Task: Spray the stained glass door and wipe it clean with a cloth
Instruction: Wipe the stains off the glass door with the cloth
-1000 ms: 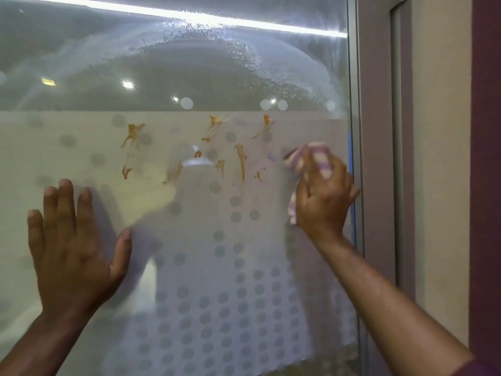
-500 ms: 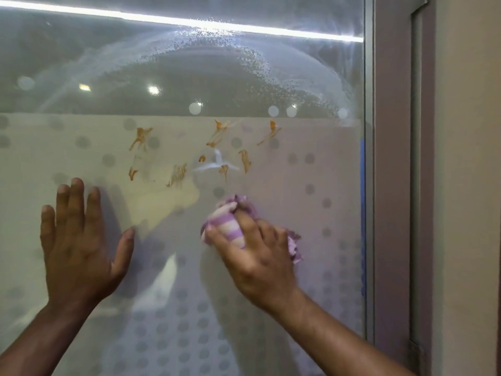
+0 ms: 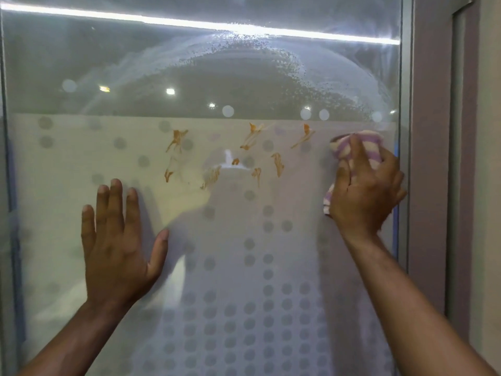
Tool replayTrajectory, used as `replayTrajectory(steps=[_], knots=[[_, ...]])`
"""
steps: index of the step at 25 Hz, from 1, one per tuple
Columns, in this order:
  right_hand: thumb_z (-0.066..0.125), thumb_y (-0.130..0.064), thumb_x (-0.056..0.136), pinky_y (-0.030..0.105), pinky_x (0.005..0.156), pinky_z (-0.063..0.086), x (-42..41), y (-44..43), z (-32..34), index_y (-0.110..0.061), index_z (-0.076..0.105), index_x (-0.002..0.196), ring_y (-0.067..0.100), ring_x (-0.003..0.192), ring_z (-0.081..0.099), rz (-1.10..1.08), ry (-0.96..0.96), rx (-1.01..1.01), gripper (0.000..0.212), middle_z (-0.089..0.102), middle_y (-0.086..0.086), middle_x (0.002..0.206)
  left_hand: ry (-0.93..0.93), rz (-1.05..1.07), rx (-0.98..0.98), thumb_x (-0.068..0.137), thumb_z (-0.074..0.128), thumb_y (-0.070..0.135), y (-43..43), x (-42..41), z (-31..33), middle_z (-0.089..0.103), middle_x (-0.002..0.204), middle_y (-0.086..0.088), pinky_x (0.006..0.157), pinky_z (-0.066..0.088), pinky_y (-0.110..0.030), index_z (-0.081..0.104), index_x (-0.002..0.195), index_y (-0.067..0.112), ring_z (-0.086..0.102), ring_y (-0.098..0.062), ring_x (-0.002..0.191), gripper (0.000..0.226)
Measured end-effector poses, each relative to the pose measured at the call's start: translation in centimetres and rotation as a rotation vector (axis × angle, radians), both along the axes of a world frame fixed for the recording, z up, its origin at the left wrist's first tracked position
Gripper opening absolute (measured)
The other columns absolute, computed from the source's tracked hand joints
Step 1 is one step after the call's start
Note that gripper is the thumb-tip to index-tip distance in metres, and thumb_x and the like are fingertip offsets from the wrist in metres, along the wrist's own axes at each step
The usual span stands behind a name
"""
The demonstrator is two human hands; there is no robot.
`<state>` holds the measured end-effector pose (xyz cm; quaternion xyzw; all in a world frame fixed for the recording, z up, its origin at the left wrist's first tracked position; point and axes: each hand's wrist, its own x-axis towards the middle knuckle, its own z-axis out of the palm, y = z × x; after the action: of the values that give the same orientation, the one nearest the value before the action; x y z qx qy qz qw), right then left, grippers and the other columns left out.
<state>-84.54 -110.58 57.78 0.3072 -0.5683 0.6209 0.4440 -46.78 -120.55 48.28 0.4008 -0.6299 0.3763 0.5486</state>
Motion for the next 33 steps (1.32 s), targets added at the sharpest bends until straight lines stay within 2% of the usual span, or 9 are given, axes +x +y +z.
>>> replayTrajectory(steps=[3,7,11,15,19,22,25,28,33], knots=[[0.06,-0.038,0.102,0.048,0.091,0.039,5.1,-1.3,-0.8,-0.041,0.054,0.15,0.04,0.113,0.052,-0.017,0.009,0.016,0.049,0.05,0.015,0.155,-0.005,-0.006,-0.012,0.101,0.042,0.055,-0.1,0.0,0.0,0.012,0.18,-0.023,0.134,0.015,-0.065,0.021,0.169,0.001,0.011,-0.042,0.168,0.09],[0.063,-0.023,0.099,0.046,0.078,0.042,12.4,-1.8,-5.3,-0.038,0.059,0.147,0.039,0.092,0.055,0.006,0.469,0.123,0.05,0.058,0.021,0.148,-0.017,-0.039,-0.046,0.101,0.046,0.054,0.4,0.8,0.6,0.027,0.175,-0.026,0.129,0.023,-0.062,0.036,0.164,0.0,0.026,-0.046,0.163,0.084],[0.058,-0.024,0.106,0.045,0.078,0.047,15.8,-1.7,-8.8,-0.041,0.061,0.142,0.035,0.103,0.06,0.07,0.818,0.266,0.04,0.062,0.011,0.148,-0.042,-0.094,-0.099,0.105,0.041,0.056,0.6,3.0,2.3,0.042,0.166,-0.029,0.119,0.035,-0.063,0.047,0.156,-0.003,0.042,-0.051,0.153,0.078],[0.067,-0.025,0.101,0.05,0.082,0.05,11.5,-0.7,-4.9,-0.045,0.056,0.137,0.038,0.103,0.064,0.053,0.522,0.201,0.043,0.068,0.006,0.135,-0.063,-0.051,-0.159,0.106,0.042,0.053,0.0,6.7,5.7,0.041,0.165,-0.032,0.12,0.034,-0.064,0.046,0.156,-0.003,0.039,-0.053,0.154,0.075],[0.063,-0.035,0.098,0.055,0.096,0.042,6.7,-0.4,-2.5,-0.041,0.051,0.151,0.043,0.121,0.053,-0.007,0.013,0.095,0.054,0.049,0.014,0.151,-0.081,-0.033,-0.137,0.107,0.04,0.051,-1.5,9.2,7.6,0.032,0.171,-0.03,0.127,0.027,-0.064,0.038,0.162,-0.002,0.03,-0.051,0.16,0.076],[0.052,-0.041,0.1,0.053,0.1,0.038,8.3,-1.5,-1.9,-0.036,0.047,0.155,0.042,0.124,0.049,0.034,-0.125,0.013,0.056,0.047,0.016,0.152,-0.094,-0.036,-0.111,0.107,0.04,0.05,-2.2,9.5,7.4,0.025,0.175,-0.028,0.13,0.021,-0.061,0.031,0.165,0.0,0.024,-0.048,0.163,0.077],[0.047,-0.037,0.1,0.049,0.096,0.038,13.0,-2.9,-1.7,-0.022,0.047,0.156,0.042,0.12,0.051,0.104,-0.061,-0.027,0.058,0.049,0.018,0.154,-0.086,-0.054,-0.112,0.107,0.039,0.05,-2.3,9.4,7.2,0.023,0.177,-0.025,0.132,0.019,-0.059,0.029,0.167,0.003,0.022,-0.045,0.165,0.077],[0.054,-0.032,0.102,0.049,0.086,0.042,19.3,-4.1,-3.9,-0.009,0.052,0.149,0.042,0.105,0.057,0.087,0.202,0.021,0.052,0.059,0.021,0.145,-0.09,-0.069,-0.106,0.108,0.039,0.051,-2.6,9.5,7.2,0.02,0.178,-0.023,0.135,0.015,-0.055,0.026,0.169,0.005,0.017,-0.04,0.167,0.078],[0.061,-0.019,0.102,0.044,0.081,0.044,23.7,-3.9,-7.1,-0.031,0.073,0.127,0.036,0.113,0.064,0.113,0.635,0.159,0.031,0.063,0.009,0.148,-0.094,-0.083,-0.091,0.108,0.039,0.052,-2.8,9.6,7.1,0.017,0.18,-0.02,0.137,0.01,-0.051,0.022,0.17,0.007,0.012,-0.036,0.169,0.079]])
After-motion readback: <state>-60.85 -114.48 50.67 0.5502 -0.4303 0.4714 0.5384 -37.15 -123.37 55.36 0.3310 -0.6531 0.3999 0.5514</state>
